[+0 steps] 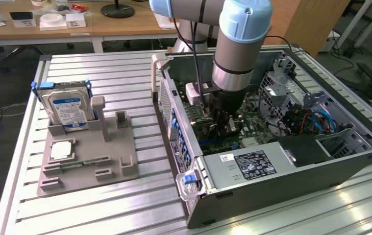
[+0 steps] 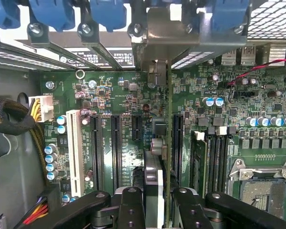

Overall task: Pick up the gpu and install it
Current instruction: 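Insert the gpu into the slot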

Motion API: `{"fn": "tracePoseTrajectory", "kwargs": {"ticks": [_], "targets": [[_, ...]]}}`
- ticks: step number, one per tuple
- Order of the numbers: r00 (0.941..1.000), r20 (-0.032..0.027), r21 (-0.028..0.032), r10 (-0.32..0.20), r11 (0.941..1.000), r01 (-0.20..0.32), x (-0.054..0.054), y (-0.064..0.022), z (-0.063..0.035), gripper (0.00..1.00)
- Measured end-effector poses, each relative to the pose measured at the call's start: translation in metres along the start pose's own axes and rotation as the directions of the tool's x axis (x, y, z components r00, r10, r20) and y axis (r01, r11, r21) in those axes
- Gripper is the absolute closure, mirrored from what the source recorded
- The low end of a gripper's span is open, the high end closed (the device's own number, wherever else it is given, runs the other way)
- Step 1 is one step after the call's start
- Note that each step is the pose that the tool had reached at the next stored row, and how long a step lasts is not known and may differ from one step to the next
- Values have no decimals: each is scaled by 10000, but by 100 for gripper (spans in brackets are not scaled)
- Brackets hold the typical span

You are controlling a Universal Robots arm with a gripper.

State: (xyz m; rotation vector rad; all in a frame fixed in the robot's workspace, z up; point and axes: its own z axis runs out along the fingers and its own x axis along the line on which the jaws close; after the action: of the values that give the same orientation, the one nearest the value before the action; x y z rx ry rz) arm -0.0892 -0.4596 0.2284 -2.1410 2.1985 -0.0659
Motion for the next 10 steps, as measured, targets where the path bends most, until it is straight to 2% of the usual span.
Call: {"fn": "tracePoseTrajectory", "kwargs": {"ticks": [10], "targets": [[10000, 3, -1, 1, 10000, -1, -3, 10, 16, 72]]}}
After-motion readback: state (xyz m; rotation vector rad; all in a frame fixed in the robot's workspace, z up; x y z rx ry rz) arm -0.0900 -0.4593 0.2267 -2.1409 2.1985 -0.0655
